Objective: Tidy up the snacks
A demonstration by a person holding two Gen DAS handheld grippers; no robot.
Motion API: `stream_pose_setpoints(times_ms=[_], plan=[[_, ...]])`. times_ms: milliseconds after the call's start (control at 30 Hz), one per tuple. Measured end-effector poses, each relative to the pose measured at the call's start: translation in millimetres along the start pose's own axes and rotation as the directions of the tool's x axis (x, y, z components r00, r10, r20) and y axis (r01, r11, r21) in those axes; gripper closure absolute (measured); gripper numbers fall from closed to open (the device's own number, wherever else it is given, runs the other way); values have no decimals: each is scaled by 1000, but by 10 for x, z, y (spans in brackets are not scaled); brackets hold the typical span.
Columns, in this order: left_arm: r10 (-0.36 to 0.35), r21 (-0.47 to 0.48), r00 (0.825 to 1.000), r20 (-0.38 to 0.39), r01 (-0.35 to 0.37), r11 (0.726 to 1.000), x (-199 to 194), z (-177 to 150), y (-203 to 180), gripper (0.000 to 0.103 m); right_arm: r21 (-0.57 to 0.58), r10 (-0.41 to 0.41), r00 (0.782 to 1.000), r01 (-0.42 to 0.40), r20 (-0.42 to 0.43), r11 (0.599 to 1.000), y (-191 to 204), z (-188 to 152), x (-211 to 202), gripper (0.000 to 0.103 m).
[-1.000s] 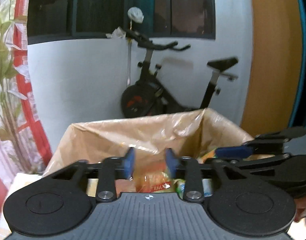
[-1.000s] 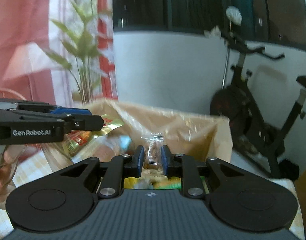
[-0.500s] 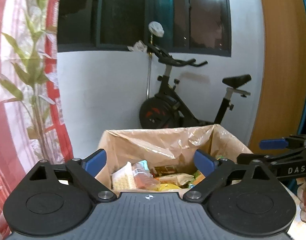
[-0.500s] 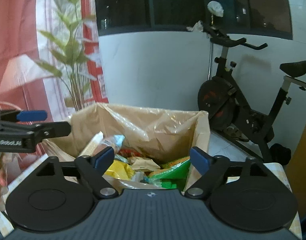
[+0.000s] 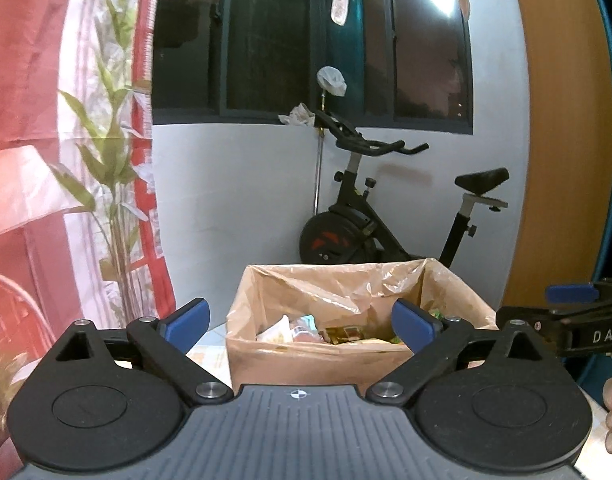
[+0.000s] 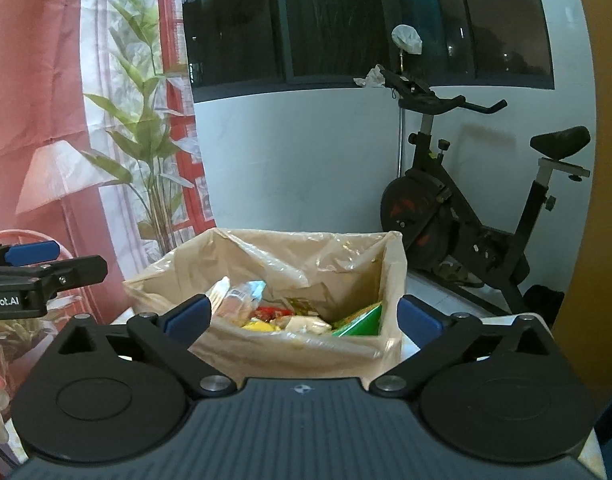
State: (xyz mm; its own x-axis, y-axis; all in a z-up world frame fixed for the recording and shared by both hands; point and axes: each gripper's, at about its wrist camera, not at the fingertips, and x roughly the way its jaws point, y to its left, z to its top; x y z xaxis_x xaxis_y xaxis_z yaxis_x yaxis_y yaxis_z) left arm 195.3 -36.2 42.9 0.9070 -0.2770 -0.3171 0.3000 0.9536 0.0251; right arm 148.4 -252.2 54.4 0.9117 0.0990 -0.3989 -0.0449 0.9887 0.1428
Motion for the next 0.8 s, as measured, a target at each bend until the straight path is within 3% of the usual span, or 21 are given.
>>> stream_pose_setpoints(times_ms=[167, 433, 600, 800], plan=[[18, -42, 999, 28, -17, 999, -326, 12, 56, 4, -13, -7, 1000, 7, 20, 1000, 120, -54, -252, 1], [93, -17, 995, 46, -93, 996, -797, 56, 20, 4, -2, -26, 998, 26, 55, 1000, 280, -131, -708, 0], [80, -55, 996, 45, -77, 996, -1046, 25, 40, 4, 6, -34, 996, 33, 83, 999, 377, -158, -974, 0], [113, -22, 990, 81, -112, 994, -1253, 18, -1, 4, -14, -55, 993, 57, 107, 998, 505, -189, -1189, 0]])
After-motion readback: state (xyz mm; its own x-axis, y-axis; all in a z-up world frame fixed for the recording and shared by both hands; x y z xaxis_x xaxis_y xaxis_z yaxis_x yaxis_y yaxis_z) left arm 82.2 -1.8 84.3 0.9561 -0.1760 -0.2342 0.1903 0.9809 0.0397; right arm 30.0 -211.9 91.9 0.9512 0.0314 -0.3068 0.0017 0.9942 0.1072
